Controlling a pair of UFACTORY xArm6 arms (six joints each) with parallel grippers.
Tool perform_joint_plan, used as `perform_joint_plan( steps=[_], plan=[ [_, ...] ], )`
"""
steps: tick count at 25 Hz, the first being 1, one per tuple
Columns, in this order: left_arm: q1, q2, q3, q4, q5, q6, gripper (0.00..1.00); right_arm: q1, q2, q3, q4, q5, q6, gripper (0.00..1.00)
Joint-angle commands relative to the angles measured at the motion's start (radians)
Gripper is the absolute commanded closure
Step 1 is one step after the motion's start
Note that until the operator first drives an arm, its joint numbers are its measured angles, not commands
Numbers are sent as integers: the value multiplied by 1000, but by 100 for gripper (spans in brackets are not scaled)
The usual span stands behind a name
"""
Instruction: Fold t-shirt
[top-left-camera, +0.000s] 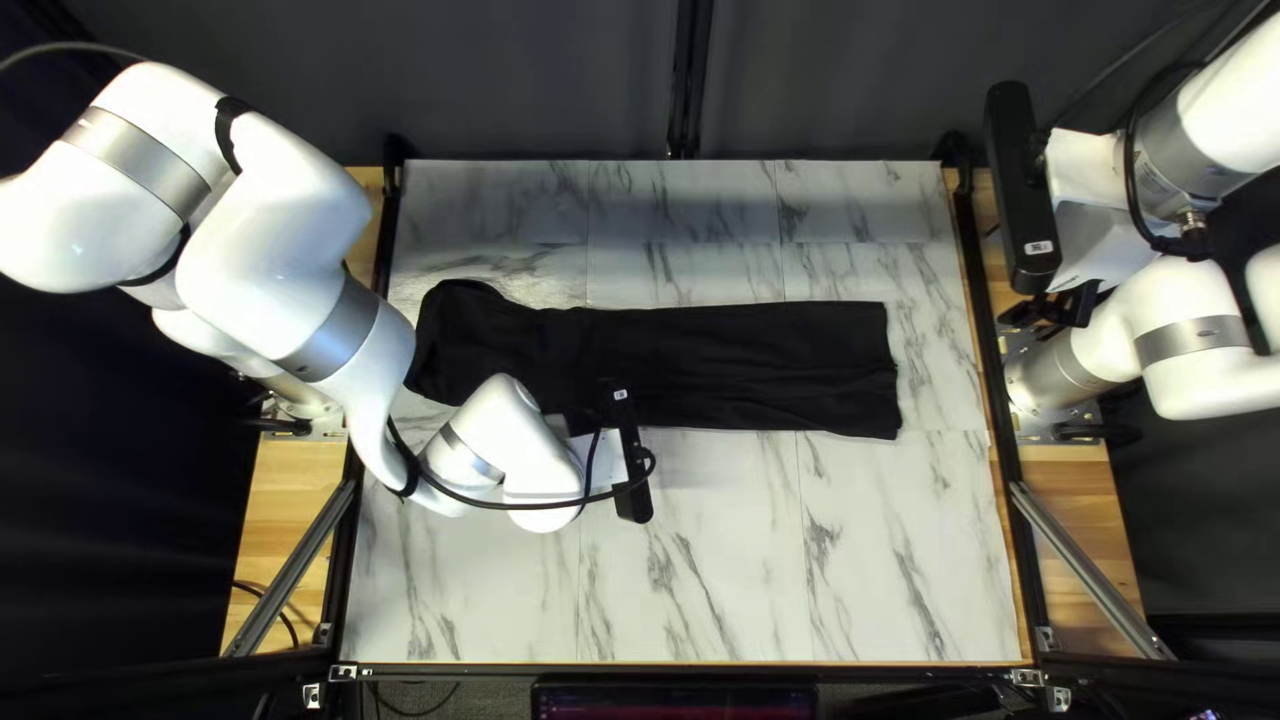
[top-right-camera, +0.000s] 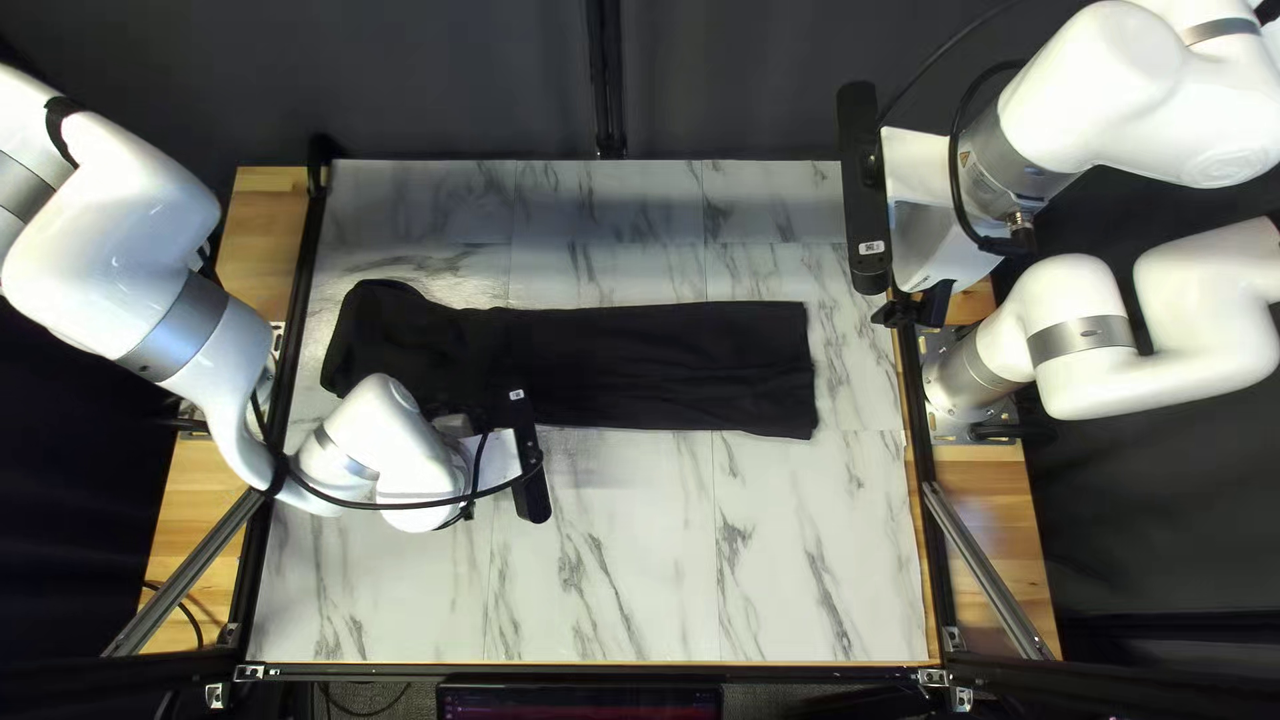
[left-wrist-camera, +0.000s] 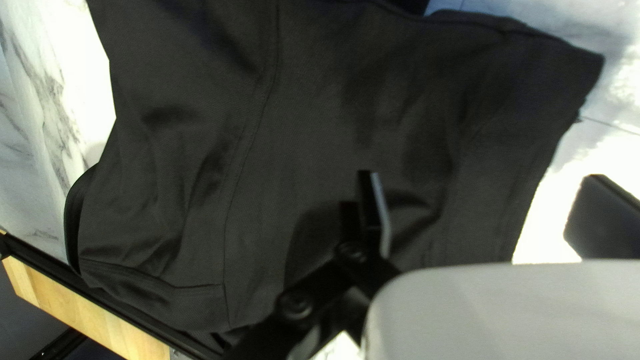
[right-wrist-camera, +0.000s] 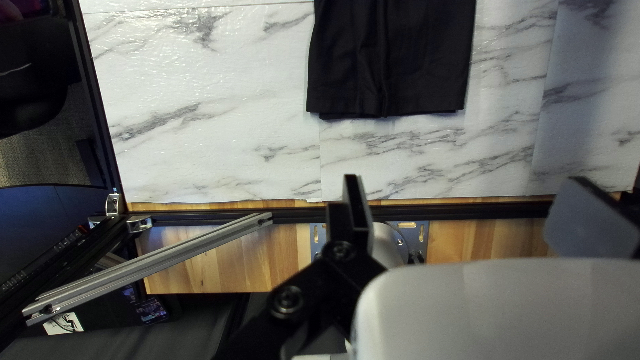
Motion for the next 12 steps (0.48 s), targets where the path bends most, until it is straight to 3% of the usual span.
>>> perform_joint_plan(
  steps=[1,7,12],
  plan=[
    [-3,-26,25,-1,20,-7,0,0,0,0,0,0,0,0],
    [20,-85,77,7,57,13,5,0,0,0,0,0,0,0],
    [38,-129,109,4,85,53,4,0,0,0,0,0,0,0]
  ],
)
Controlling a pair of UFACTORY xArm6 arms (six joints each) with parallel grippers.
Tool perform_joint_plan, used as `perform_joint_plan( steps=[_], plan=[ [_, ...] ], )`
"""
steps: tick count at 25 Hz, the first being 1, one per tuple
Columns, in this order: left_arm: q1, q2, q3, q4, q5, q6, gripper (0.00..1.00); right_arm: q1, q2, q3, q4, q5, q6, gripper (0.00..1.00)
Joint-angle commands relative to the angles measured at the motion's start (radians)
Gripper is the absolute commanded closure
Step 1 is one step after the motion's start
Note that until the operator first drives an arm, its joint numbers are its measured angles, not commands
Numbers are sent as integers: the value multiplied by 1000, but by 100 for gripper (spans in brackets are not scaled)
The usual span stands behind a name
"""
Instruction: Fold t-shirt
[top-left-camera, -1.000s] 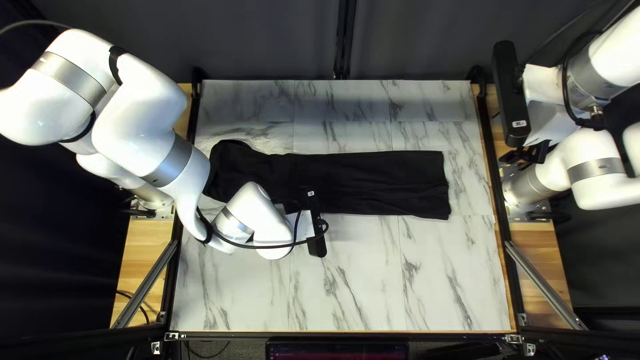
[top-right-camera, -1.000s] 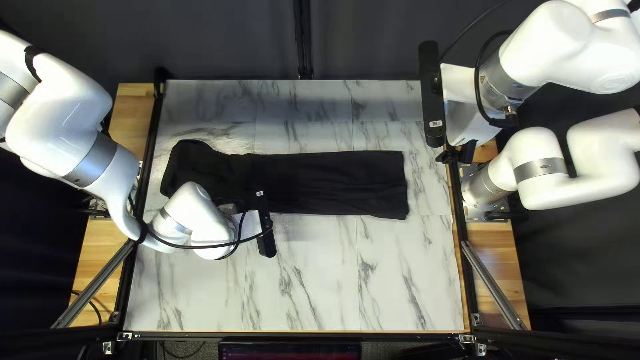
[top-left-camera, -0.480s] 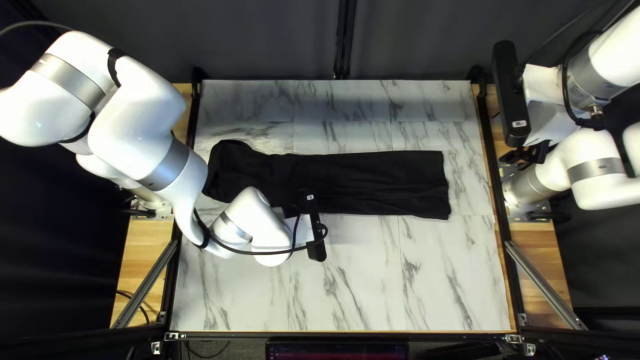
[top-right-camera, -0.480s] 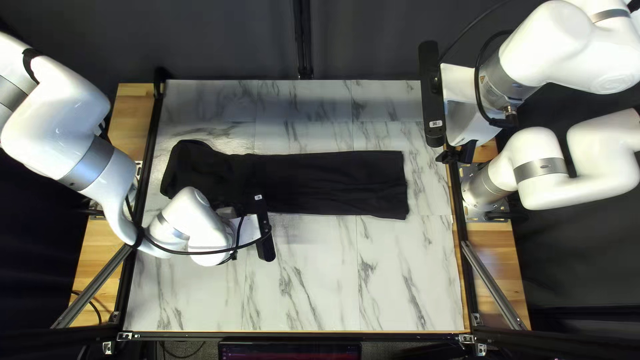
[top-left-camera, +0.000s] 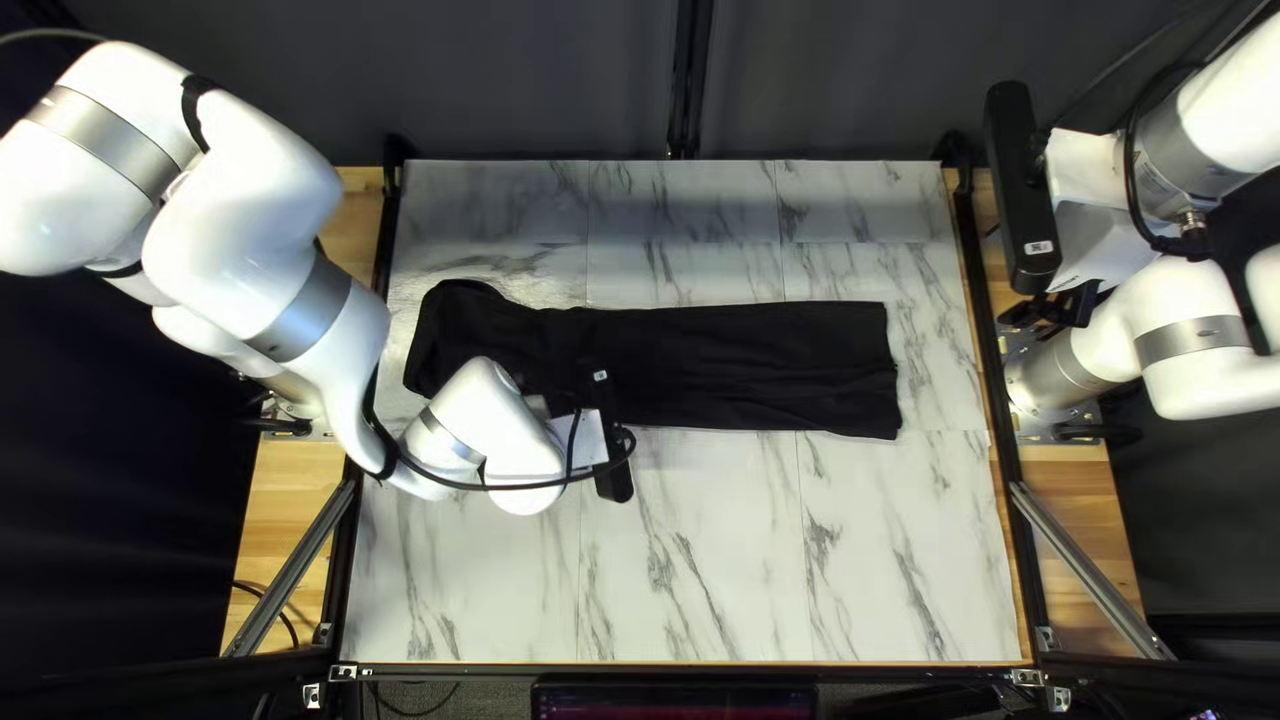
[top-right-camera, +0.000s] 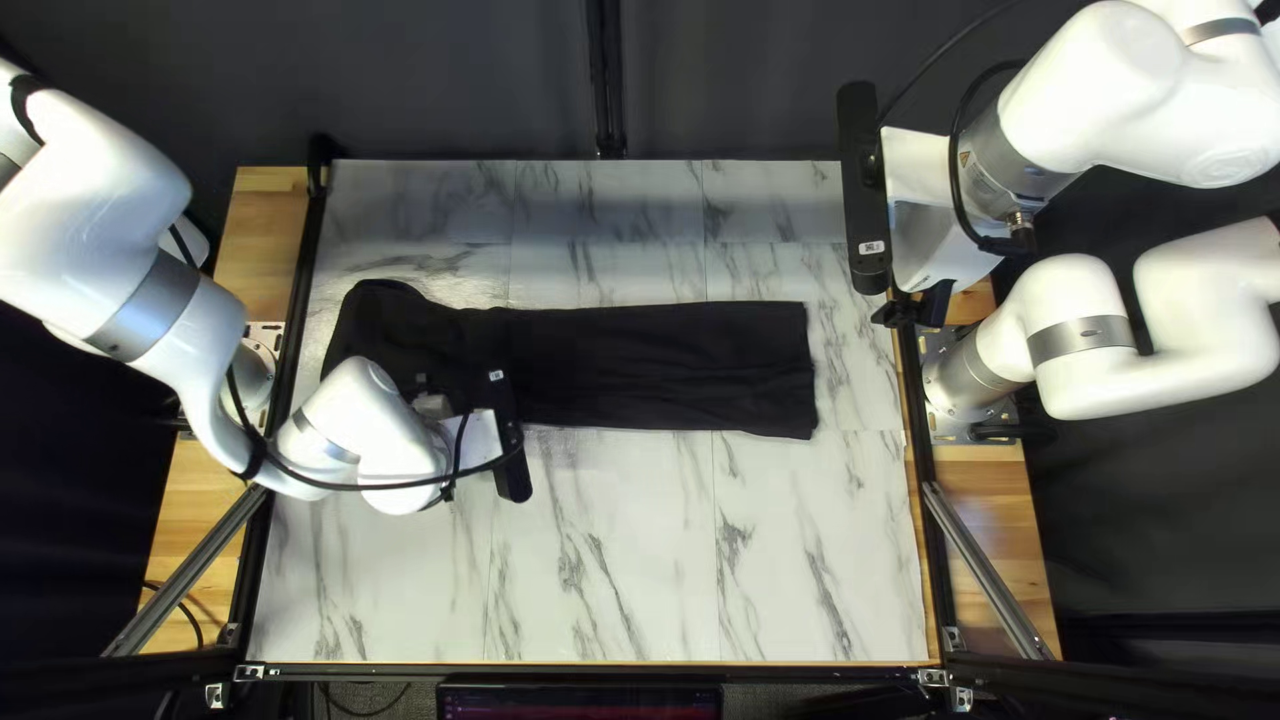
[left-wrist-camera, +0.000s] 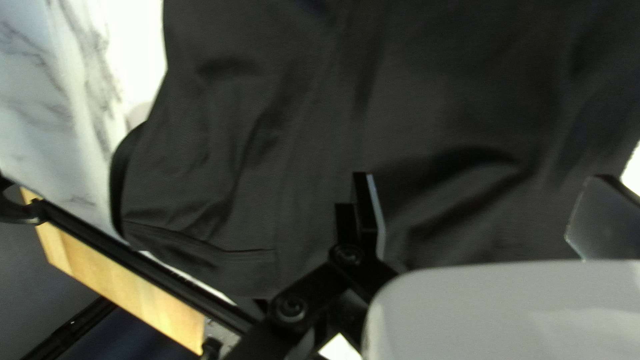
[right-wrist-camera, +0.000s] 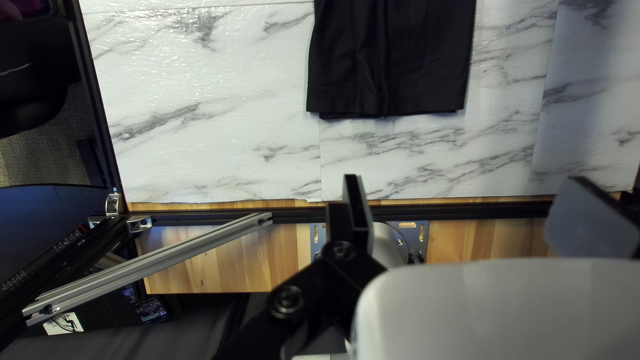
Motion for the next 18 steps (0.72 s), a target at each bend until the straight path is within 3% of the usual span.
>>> perform_joint_plan(
  steps=[1,16,18],
  plan=[
    [5,-30,17,-5,29,27,5,0,0,0,0,0,0,0],
    [66,-61,56,0,39,154,11,0,0,0,0,0,0,0],
    [69,-60,61,-1,35,159,18,0,0,0,0,0,0,0]
  ],
)
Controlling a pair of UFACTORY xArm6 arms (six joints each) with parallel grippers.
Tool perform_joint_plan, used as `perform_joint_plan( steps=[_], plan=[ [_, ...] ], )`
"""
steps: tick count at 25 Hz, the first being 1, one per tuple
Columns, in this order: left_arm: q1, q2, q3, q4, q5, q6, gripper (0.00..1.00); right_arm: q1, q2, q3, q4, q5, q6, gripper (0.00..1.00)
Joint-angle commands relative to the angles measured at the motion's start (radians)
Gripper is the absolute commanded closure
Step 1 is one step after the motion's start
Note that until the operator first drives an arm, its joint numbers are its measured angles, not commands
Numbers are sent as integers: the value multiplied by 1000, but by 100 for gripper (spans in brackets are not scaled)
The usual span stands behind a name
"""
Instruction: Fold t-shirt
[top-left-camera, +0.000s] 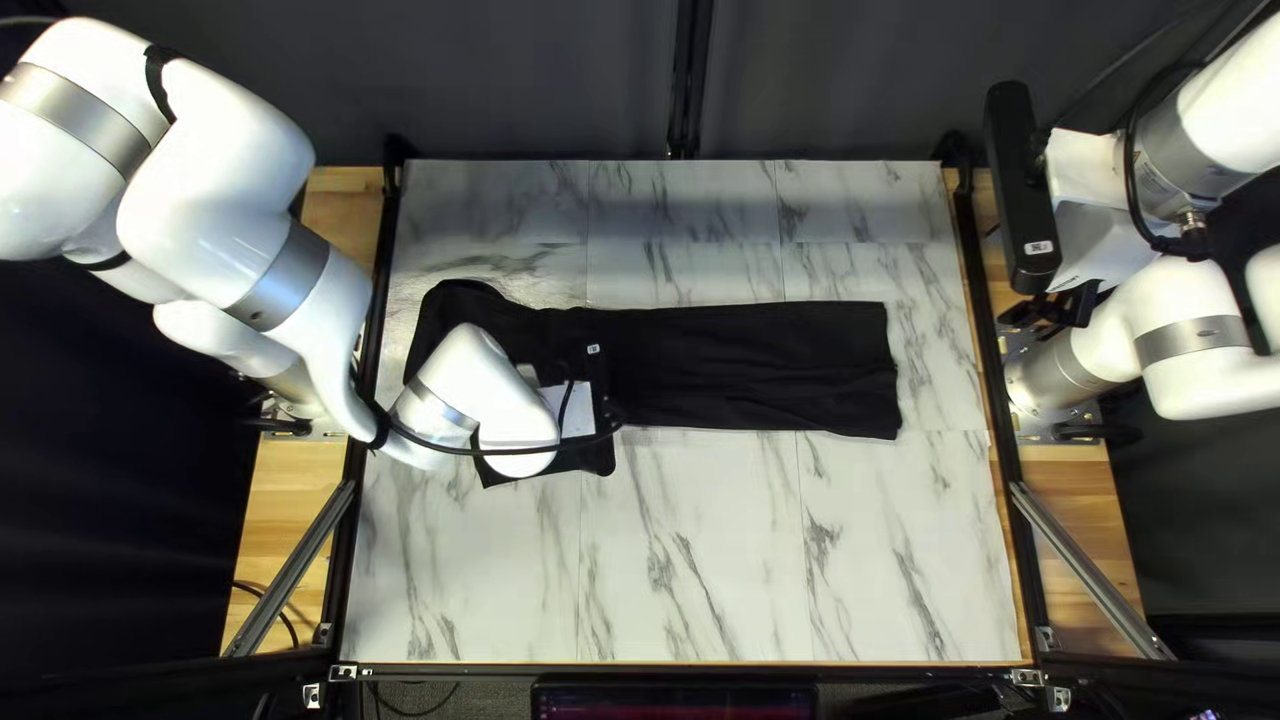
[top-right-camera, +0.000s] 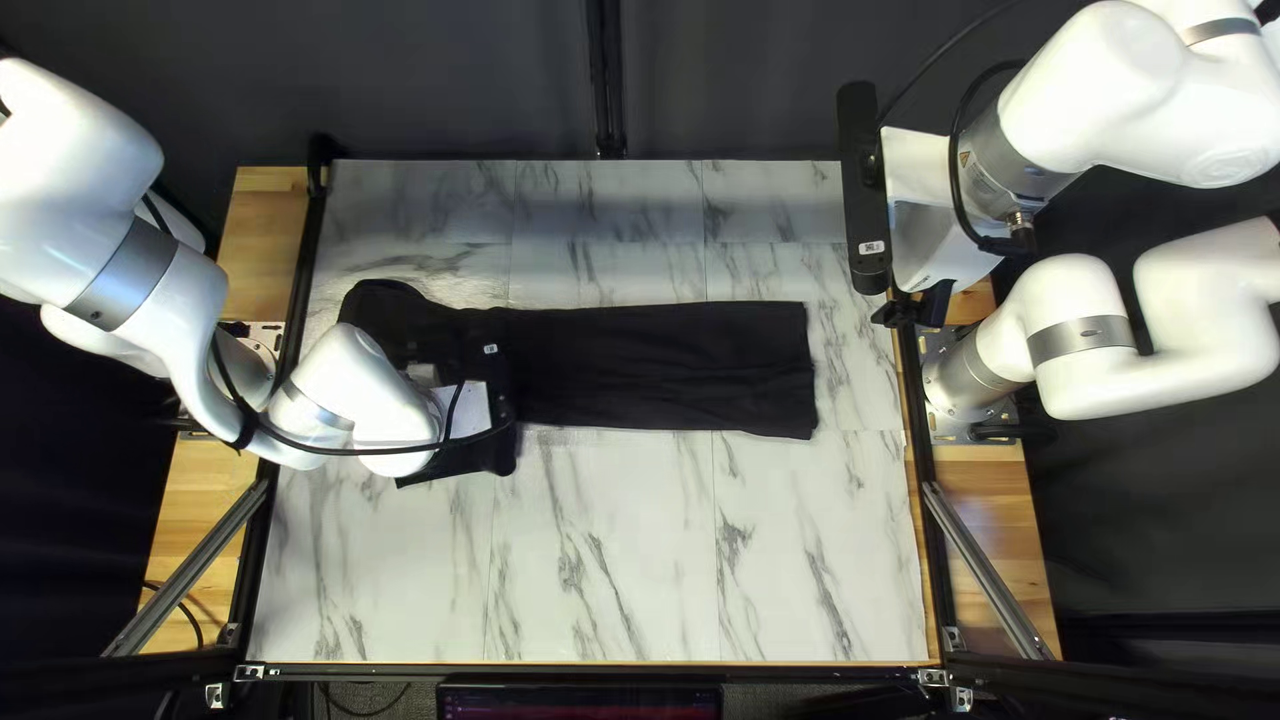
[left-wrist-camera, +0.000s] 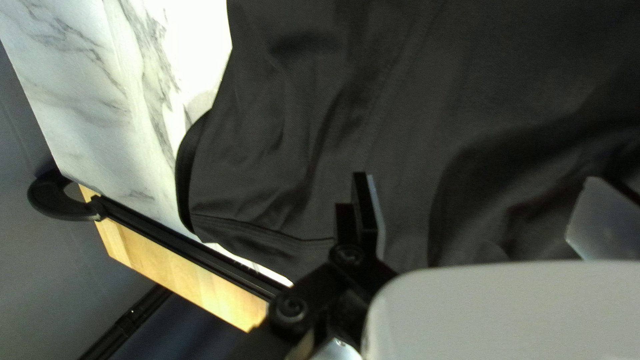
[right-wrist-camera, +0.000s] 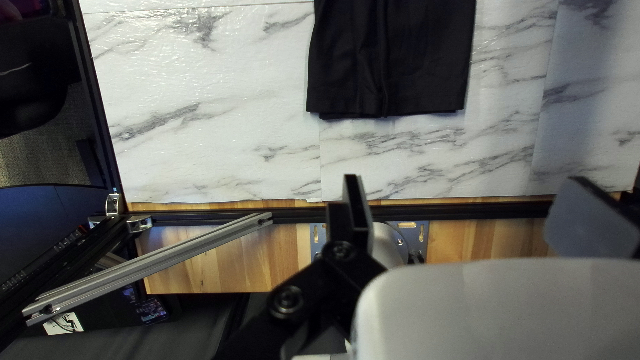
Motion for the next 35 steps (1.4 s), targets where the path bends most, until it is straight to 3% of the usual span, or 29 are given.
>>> perform_joint_plan(
  steps=[1,8,9,11,22,35],
  plan=[
    [5,1,9,0,-8,11,21,0,0,0,0,0,0,0],
    [-1,2,31,-22,-4,37,49,0,0,0,0,0,0,0],
    [1,2,35,-25,-5,44,95,0,0,0,0,0,0,0],
    [3,4,38,-31,-5,55,100,0,0,0,0,0,0,0],
    [-41,-20,4,-67,88,58,100,0,0,0,0,0,0,0],
    [22,-99,-22,-73,173,147,99,0,0,0,0,0,0,0]
  ],
)
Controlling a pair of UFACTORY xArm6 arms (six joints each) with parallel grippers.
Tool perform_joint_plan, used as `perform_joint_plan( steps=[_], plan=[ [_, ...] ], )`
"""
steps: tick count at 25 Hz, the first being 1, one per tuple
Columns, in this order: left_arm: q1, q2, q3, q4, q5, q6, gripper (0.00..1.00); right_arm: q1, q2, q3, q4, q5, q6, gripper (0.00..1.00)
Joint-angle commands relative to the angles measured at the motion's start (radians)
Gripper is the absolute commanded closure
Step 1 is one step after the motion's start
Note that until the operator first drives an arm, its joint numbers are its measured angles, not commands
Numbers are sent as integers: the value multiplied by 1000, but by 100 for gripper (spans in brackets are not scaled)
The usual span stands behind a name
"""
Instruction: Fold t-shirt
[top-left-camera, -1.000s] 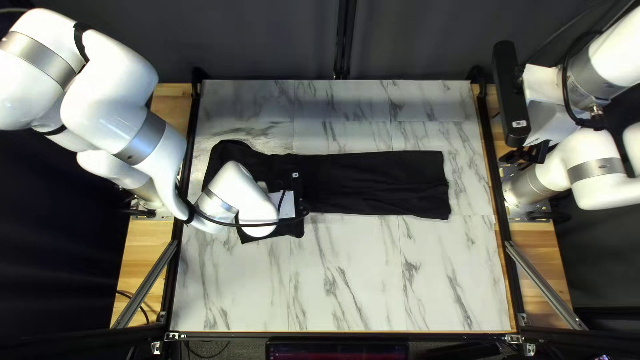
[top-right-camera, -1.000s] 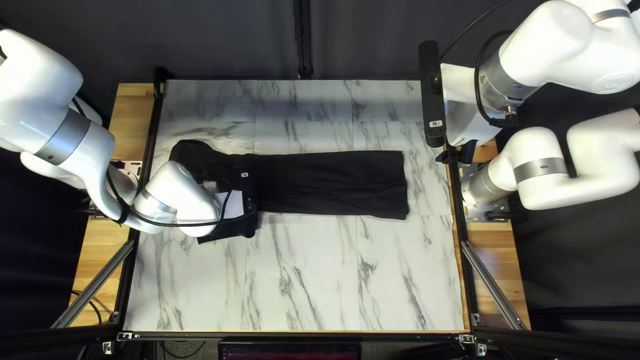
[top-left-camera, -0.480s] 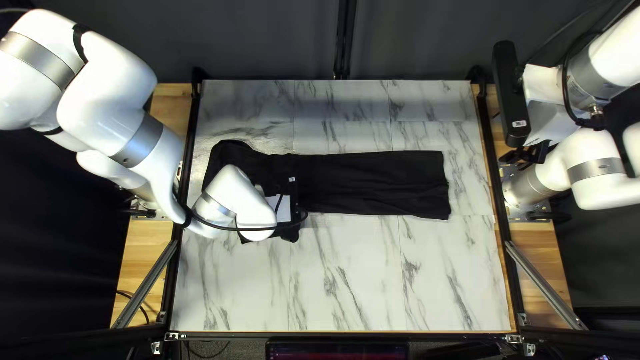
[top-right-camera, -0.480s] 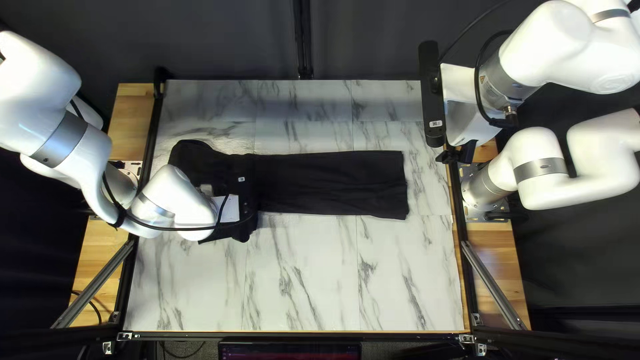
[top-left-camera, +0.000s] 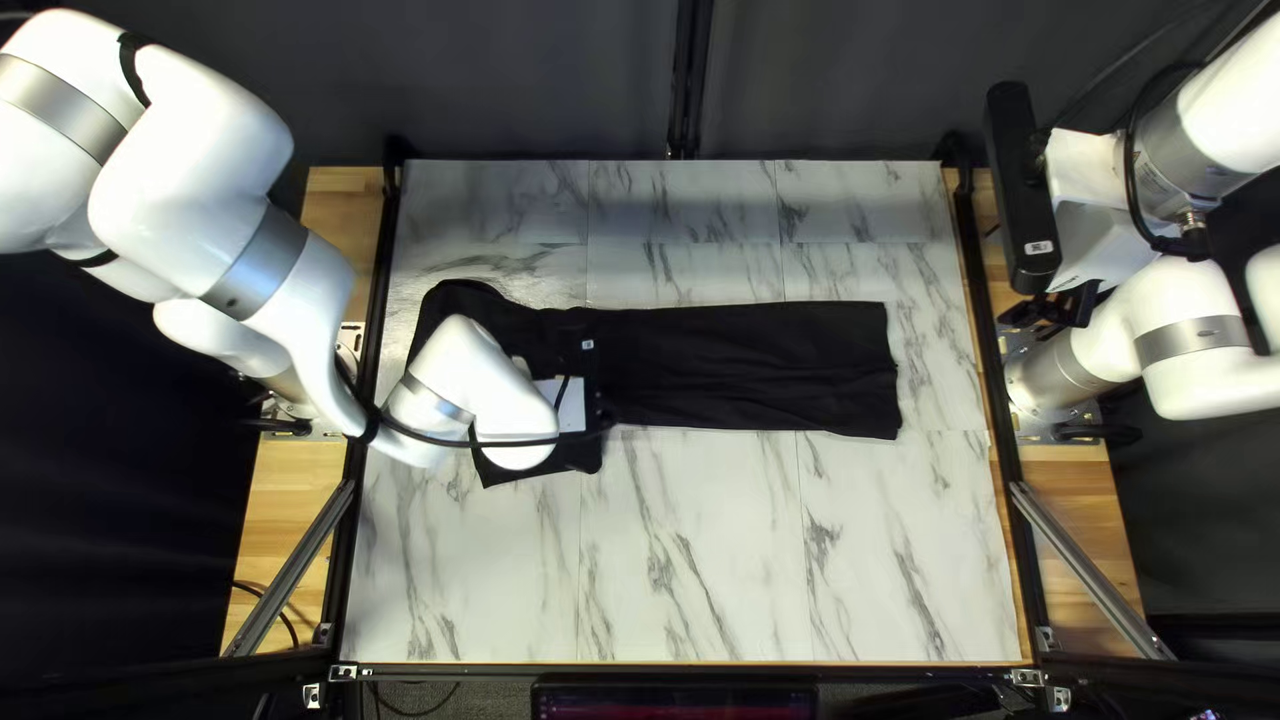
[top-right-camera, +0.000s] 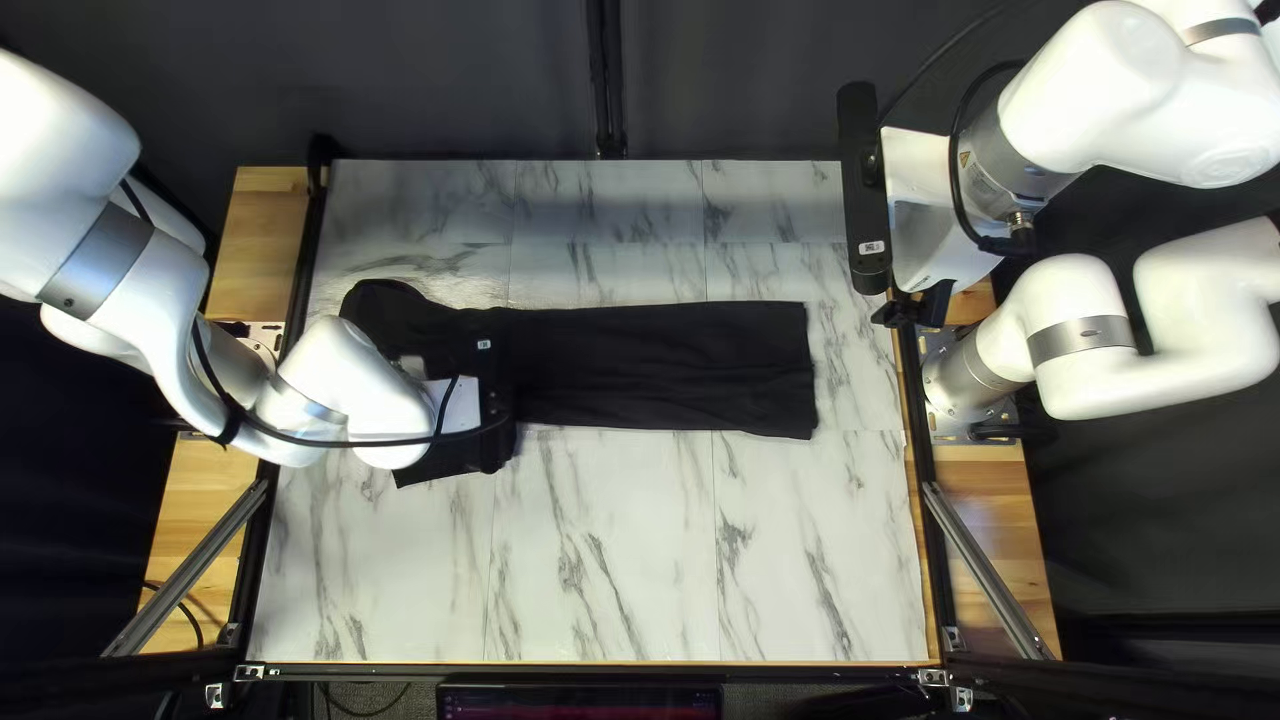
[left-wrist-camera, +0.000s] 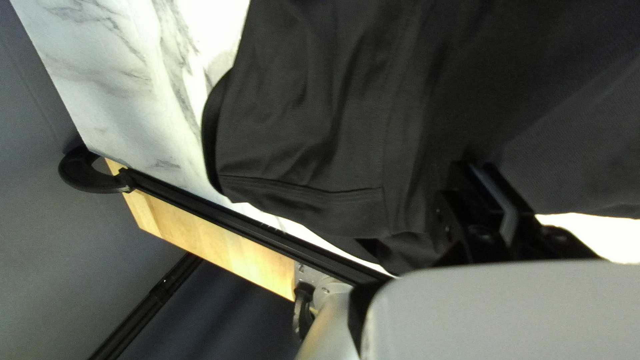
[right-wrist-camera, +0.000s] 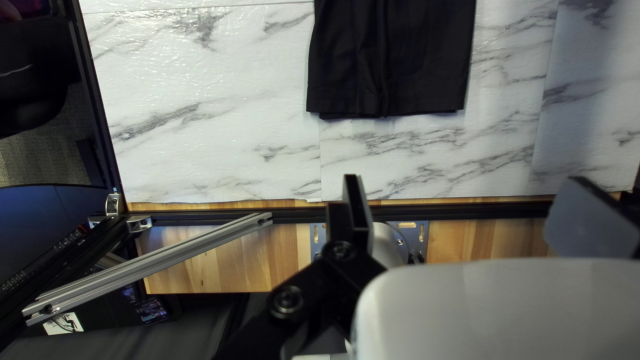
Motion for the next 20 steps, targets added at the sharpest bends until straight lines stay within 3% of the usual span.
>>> perform_joint_plan(
  steps=[1,7,9,10,11,14,20],
  plan=[
    [23,-36,-1,-8,31,35,99,0,0,0,0,0,0,0],
    [122,-117,45,-5,35,146,96,0,0,0,0,0,0,0],
    [144,-134,69,-5,22,168,85,0,0,0,0,0,0,0],
    [154,-144,90,-7,11,173,4,0,0,0,0,0,0,0],
    [155,-148,100,-8,5,169,0,0,0,0,0,0,0,0],
    [118,-156,118,-15,-2,122,0,0,0,0,0,0,0,0],
    [-34,-55,37,-14,-15,-28,0,0,0,0,0,0,0,0]
  ],
)
